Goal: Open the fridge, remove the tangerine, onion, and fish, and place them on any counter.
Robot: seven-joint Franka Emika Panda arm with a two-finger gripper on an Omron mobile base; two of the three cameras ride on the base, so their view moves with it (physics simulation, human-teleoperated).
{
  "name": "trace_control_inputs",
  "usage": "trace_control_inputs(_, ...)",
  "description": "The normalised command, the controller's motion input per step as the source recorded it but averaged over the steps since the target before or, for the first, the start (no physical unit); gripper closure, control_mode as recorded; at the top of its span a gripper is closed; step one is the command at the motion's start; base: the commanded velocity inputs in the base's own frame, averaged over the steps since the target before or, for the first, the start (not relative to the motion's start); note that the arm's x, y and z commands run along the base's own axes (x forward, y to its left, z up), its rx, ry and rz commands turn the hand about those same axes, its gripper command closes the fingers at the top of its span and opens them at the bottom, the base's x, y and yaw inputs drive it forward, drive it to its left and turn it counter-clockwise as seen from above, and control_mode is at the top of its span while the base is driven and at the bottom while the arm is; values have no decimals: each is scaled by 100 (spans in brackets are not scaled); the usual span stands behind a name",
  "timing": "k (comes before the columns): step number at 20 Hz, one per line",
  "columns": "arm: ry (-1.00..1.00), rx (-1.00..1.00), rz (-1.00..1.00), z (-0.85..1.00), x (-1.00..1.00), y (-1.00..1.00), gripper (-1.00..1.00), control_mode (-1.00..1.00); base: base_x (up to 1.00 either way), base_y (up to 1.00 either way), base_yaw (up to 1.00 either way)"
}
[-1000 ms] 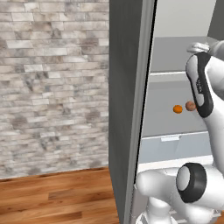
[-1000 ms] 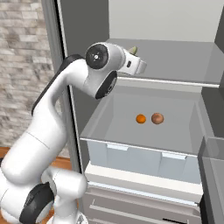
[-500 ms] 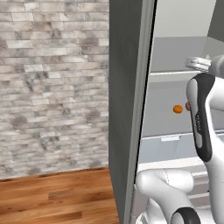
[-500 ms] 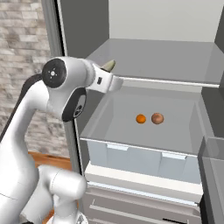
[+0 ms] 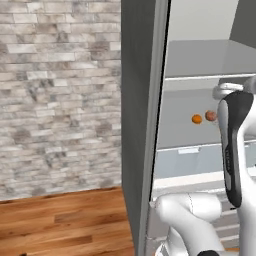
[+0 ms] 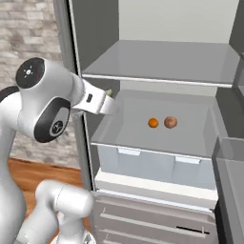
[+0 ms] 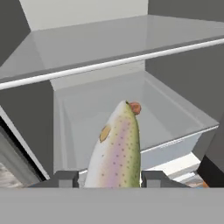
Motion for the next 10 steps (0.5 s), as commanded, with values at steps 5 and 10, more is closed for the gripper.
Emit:
trace_control_inputs(5,0,0,0,0,0,0,100,100,-99,18,-56)
trace_control_inputs(10,0,0,0,0,0,0,100,100,-58,16,-88)
